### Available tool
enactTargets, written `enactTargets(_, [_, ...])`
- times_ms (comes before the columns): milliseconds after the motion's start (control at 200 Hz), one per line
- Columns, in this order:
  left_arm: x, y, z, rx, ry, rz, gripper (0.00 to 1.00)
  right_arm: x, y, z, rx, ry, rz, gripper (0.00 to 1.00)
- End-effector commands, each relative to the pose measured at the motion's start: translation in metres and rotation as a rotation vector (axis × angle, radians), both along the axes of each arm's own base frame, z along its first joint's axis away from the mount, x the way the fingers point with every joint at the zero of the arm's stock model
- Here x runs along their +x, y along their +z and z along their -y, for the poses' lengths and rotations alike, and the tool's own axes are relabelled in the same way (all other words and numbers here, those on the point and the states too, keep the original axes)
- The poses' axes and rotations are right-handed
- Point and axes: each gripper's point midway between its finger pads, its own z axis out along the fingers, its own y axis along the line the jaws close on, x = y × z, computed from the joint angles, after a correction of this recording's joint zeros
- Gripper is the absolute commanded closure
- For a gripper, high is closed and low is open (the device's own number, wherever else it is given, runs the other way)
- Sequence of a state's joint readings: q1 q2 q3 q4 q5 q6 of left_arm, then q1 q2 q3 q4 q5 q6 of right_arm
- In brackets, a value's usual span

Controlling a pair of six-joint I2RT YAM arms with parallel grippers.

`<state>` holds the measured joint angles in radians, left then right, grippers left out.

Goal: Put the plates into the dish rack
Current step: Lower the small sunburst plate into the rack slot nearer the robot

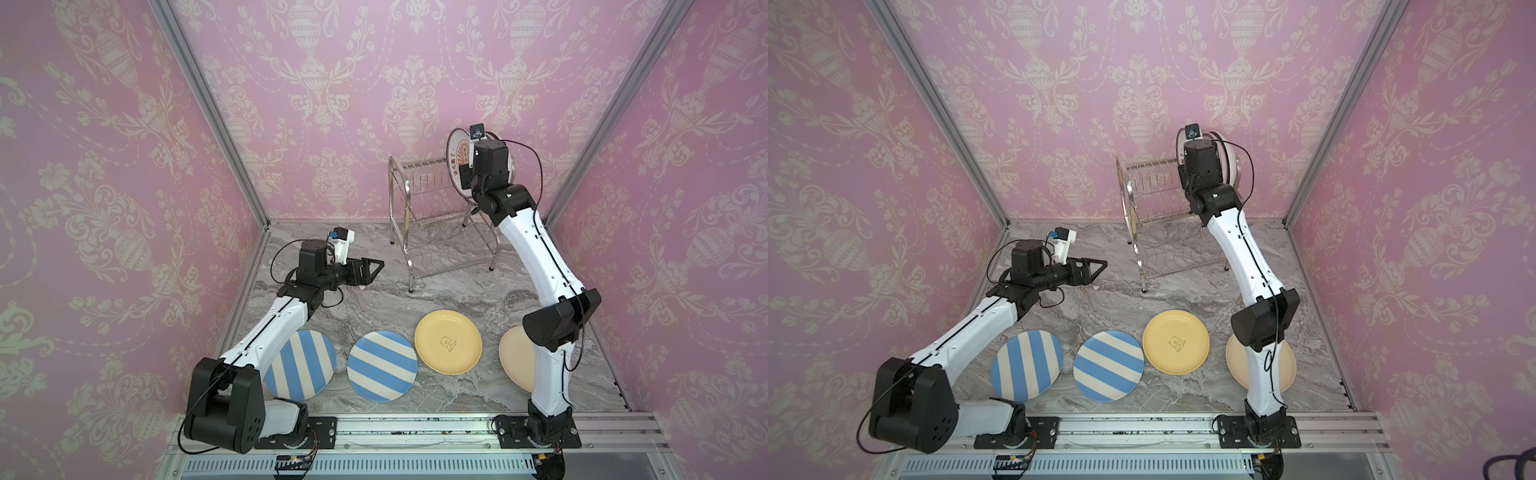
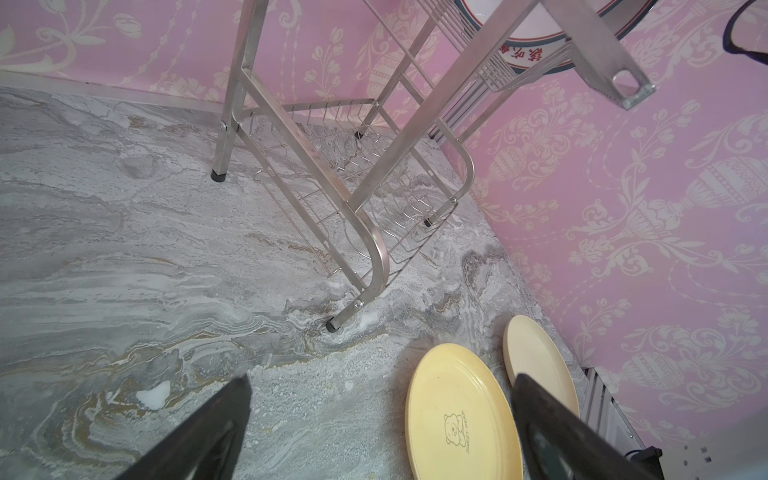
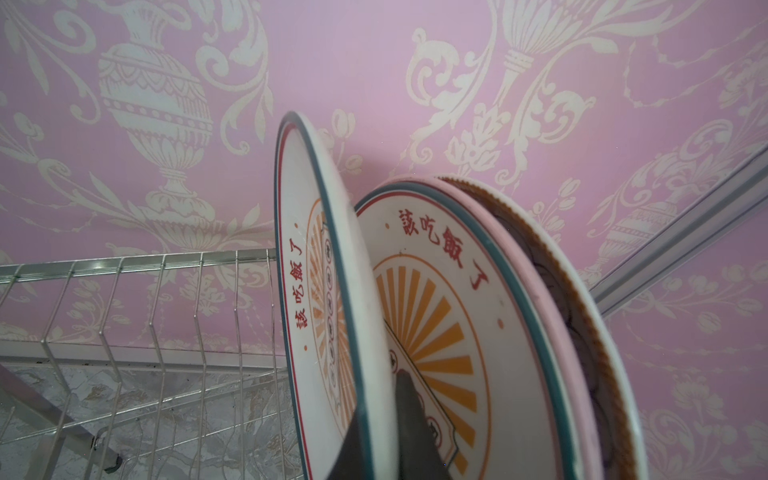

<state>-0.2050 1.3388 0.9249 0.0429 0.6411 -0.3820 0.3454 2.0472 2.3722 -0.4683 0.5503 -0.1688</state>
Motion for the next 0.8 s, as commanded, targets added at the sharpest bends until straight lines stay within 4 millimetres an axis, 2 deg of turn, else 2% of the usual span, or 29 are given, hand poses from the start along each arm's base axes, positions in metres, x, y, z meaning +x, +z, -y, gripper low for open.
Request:
enactTargets(0, [0.000,-0.001,-0.003,0.027,0.005,0.021,0.01,-0.005,0.015,0.012,0.010,-0.034,0.048,1.00])
enactTargets(245, [-0.002,0.002,-0.005,0.038,0.011,0.031,0.01,-0.004,0.012,0.015,0.006,-0.038,0.044,1.00])
enactTargets(340, [-0.002,0.001,-0.006,0.039,0.014,0.029,0.01,-0.005,0.013,0.015,0.002,-0.039,0.042,0.93])
enactTargets(575, [-0.001,0.001,-0.005,0.029,0.012,0.028,0.01,-0.013,0.028,0.020,-0.016,-0.047,0.066,0.92])
enactTargets(796, [-0.003,0.002,-0.006,0.027,0.016,0.033,0.01,-0.013,0.033,0.023,-0.017,-0.043,0.074,0.90])
